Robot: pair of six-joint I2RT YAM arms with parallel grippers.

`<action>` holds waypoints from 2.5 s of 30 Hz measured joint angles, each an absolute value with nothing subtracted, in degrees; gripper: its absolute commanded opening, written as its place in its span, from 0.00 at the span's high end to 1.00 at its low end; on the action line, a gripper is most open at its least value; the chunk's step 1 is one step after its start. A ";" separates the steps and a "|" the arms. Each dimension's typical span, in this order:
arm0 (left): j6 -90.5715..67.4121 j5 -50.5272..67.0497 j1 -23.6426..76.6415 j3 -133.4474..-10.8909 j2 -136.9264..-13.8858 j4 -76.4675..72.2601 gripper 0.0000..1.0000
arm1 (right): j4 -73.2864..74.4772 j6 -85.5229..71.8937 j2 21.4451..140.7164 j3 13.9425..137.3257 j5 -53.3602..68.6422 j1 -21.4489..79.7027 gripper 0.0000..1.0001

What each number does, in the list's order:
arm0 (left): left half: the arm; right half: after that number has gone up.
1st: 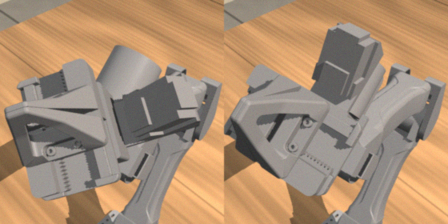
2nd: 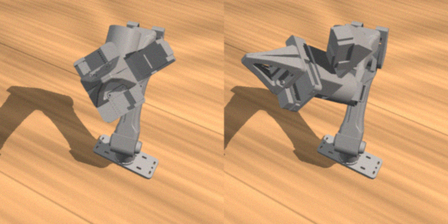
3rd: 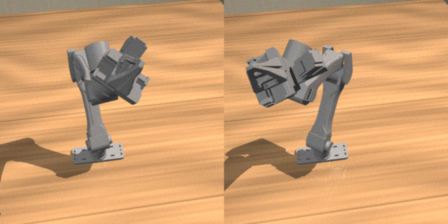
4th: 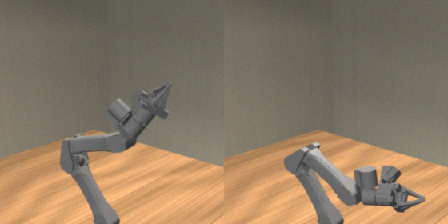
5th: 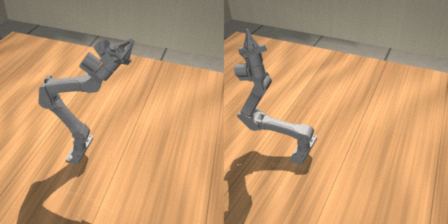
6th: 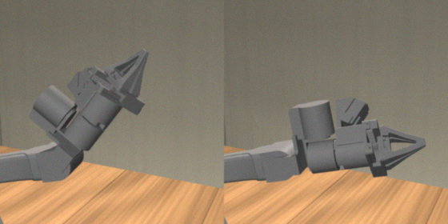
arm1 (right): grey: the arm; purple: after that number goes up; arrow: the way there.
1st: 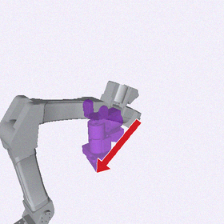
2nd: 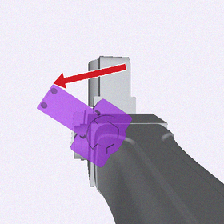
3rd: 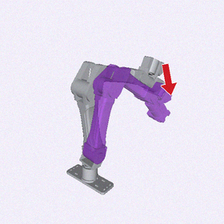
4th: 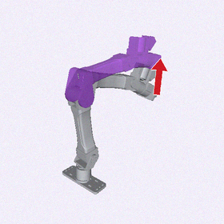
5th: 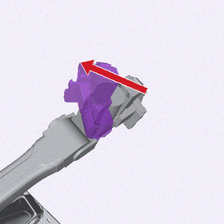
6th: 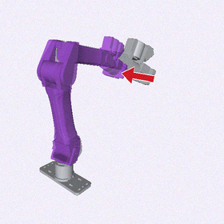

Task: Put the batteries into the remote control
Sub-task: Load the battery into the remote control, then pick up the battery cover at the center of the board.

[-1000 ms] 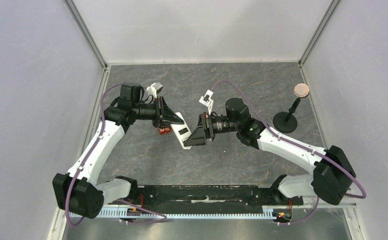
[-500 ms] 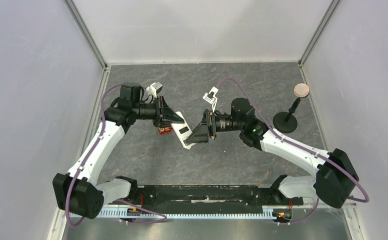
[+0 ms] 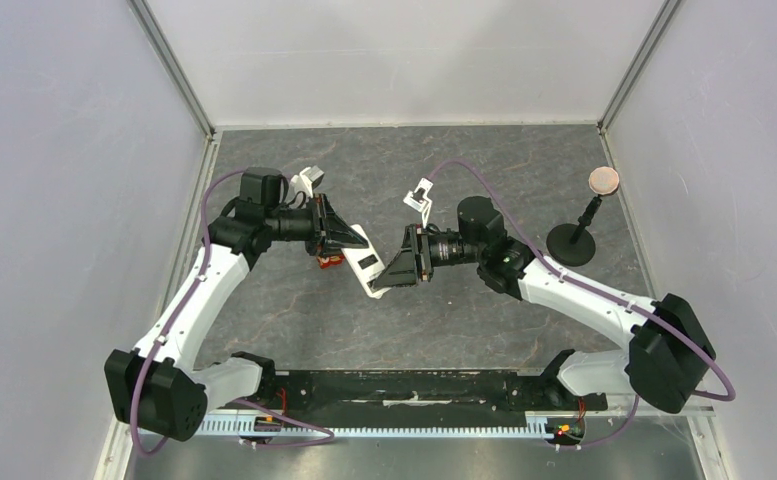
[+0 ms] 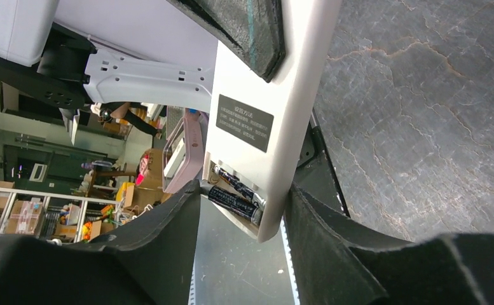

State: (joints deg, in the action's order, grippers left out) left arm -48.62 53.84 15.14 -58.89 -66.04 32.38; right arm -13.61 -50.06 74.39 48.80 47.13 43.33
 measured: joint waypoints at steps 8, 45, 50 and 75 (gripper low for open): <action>-48.60 53.76 15.14 -58.85 -65.82 32.38 0.98 | -12.82 -49.82 74.72 48.84 46.96 43.22 0.59; -42.33 24.69 14.74 -57.19 -49.32 30.89 0.98 | 4.23 -35.59 68.23 51.92 22.02 40.88 0.33; -41.34 12.69 14.70 -53.63 -40.88 32.56 0.98 | 7.77 -28.29 75.61 51.90 9.61 48.21 0.43; -41.19 -2.94 14.70 -60.71 -33.12 42.50 0.98 | -0.97 47.31 99.55 52.40 15.22 55.86 0.36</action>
